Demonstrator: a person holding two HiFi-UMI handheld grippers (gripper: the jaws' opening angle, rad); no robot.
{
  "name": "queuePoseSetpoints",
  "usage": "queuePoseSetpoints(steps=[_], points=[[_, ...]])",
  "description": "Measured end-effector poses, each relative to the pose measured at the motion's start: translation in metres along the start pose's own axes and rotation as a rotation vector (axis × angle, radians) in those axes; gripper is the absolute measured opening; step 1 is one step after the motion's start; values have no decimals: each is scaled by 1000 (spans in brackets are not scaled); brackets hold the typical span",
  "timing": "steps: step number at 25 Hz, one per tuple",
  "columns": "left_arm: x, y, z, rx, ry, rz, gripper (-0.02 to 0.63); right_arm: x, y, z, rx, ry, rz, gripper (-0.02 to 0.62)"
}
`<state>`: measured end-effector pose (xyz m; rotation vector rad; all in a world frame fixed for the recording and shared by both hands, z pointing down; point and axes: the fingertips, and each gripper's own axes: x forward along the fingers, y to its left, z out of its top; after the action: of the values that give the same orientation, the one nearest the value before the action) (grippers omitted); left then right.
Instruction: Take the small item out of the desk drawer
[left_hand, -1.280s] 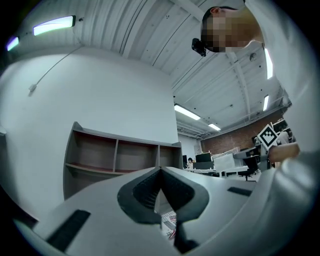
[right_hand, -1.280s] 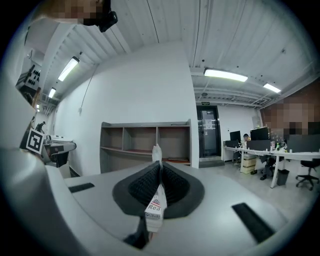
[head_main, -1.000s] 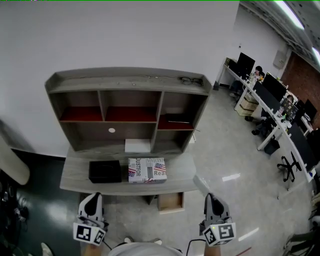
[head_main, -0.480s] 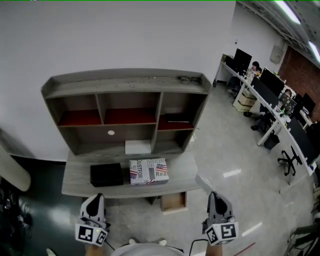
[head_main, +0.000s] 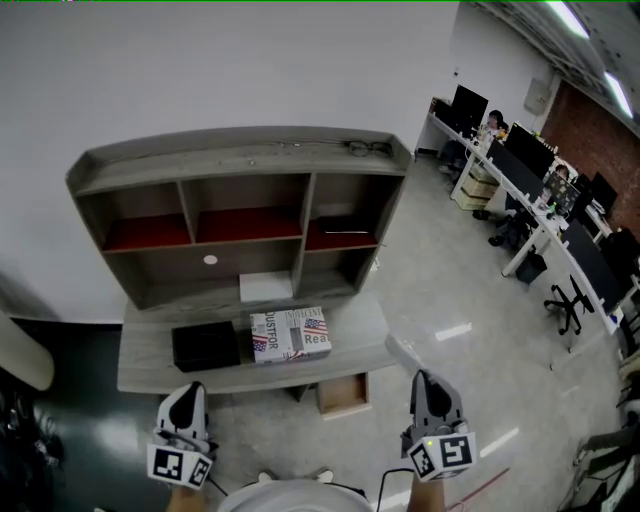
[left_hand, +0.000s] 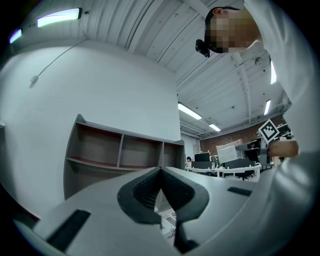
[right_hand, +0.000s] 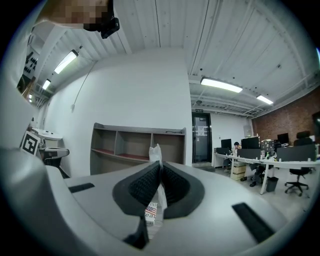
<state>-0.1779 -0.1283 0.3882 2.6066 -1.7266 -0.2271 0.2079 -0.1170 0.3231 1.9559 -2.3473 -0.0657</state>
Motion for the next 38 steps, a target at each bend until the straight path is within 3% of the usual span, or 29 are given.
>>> queuePoseSetpoints(steps=[25,38], points=[[-19,2,-17,-42,29,-47,18,-16,31,-3,-34,29,-14,23],[-26,7,-20,-44,29,-29,18,-18,37,-10,-29,31,-11,23]])
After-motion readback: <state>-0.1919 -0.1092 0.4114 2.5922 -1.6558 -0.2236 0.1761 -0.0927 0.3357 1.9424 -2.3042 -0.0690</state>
